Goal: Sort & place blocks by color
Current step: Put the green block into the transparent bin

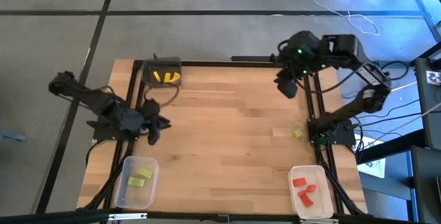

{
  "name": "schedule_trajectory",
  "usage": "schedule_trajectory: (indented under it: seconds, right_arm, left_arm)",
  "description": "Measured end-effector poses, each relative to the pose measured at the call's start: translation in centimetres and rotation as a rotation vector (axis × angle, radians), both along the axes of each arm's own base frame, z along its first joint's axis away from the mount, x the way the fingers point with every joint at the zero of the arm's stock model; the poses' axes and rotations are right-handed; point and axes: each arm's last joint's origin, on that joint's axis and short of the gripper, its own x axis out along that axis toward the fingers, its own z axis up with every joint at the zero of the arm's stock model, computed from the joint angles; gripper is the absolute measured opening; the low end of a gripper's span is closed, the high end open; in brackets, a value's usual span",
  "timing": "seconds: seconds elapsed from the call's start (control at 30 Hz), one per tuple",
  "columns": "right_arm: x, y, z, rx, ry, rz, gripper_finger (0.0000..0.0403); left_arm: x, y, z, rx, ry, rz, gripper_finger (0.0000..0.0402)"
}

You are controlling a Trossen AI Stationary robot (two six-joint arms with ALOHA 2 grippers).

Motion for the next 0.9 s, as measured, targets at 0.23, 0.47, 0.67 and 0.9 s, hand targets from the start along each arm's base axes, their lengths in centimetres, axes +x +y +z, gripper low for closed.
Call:
schedule_trajectory:
  seconds: [0.23, 0.47, 0.67, 0.9]
  right_arm:
    - [-1.3, 0.4, -3.8, 0.199, 0.100, -0.300, 0.0129]
    - [-0.9, 0.4, -8.6, 0.375, 0.256, -0.571, 0.0129]
    - [-0.9, 0.4, -12.3, 0.409, 0.396, -0.694, 0.0129]
    - [-1.7, 0.6, -17.3, 0.387, 0.601, -0.728, 0.0129]
  left_arm:
    - [-4.1, 3.0, 1.6, 0.092, -0.111, -0.073, 0.0081]
    - [-8.3, 4.7, 2.2, 0.129, -0.236, -0.072, 0.0081]
    - [-9.7, 5.2, 2.3, 0.130, -0.299, -0.070, 0.0081]
    - [-9.8, 5.4, 2.3, 0.152, -0.304, -0.026, 0.0081]
